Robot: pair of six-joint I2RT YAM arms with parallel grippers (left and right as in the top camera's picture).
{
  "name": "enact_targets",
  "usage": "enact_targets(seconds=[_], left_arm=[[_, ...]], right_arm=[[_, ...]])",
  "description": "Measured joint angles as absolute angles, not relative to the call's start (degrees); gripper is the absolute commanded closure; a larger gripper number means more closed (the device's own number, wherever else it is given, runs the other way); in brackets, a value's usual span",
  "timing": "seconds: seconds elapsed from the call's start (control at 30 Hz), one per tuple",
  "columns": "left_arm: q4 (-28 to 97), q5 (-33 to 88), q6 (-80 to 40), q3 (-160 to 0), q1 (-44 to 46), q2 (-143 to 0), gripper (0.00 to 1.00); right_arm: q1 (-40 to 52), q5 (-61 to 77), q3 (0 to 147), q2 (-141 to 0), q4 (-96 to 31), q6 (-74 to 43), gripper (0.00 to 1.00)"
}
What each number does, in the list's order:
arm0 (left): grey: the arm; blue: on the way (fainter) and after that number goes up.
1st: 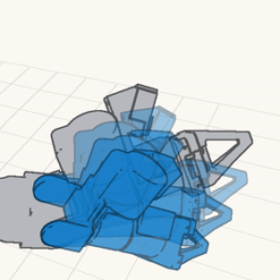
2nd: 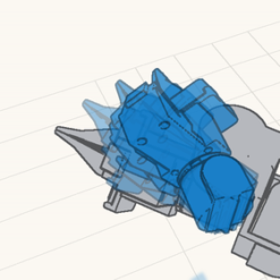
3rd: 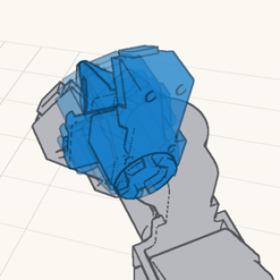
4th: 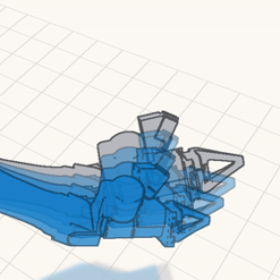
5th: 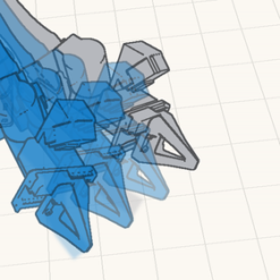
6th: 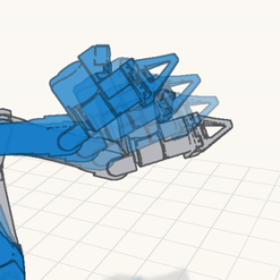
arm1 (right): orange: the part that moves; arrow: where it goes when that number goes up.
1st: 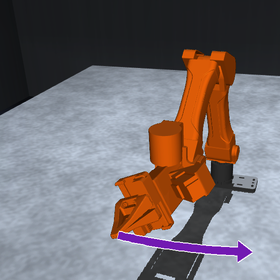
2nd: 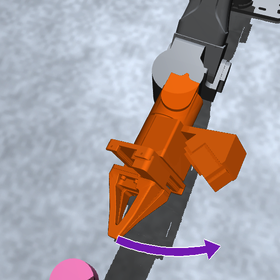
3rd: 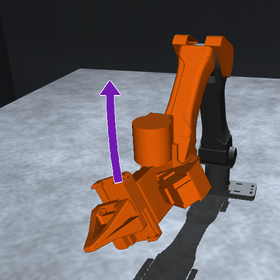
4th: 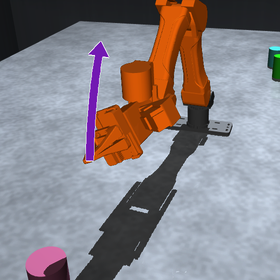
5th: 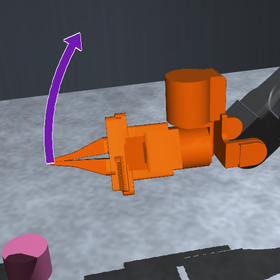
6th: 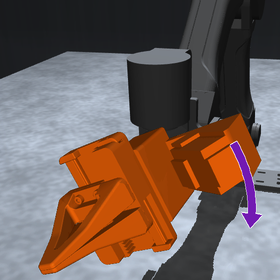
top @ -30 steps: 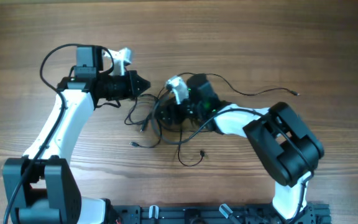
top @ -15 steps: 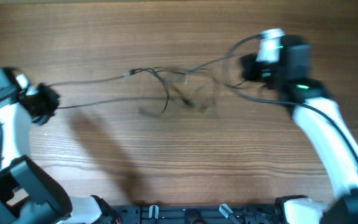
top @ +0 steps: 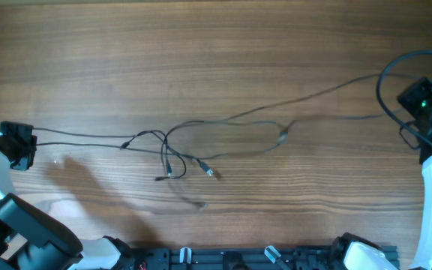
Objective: Untangle cables
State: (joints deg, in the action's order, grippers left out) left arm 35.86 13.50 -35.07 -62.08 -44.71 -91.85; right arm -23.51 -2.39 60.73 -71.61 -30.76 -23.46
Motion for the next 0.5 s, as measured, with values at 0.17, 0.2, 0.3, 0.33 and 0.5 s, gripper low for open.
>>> enact_targets(seconds=[0.17, 0.2, 0.3, 0.33, 0.5], left_arm=[[37.52, 11.00, -41.15, -62.08, -44.40, -91.85, 0.96], [37.56, 9.32, -43.29, -62.08, -44.36, -91.85, 0.96], [37.12, 7.57, -49.47, -62.08, -44.27, -91.85, 0.96], [35.51, 9.39, -50.11, -62.06, -43.92, -91.85, 0.96], [28.40, 21.80, -40.69, -61.95, -35.16, -91.85, 0.88]], right_arm=[[-25.32, -13.50, 60.73, -72.84, -36.53, -30.06, 0.95], [-25.80, -13.76, 60.73, -73.38, -36.64, -30.65, 0.96], [-26.39, -9.61, 60.73, -74.96, -36.84, -29.98, 0.62], [-26.06, -6.24, 60.73, -75.13, -36.82, -28.67, 0.40], [-18.59, 8.36, 60.69, -76.97, -36.88, -20.86, 0.12]])
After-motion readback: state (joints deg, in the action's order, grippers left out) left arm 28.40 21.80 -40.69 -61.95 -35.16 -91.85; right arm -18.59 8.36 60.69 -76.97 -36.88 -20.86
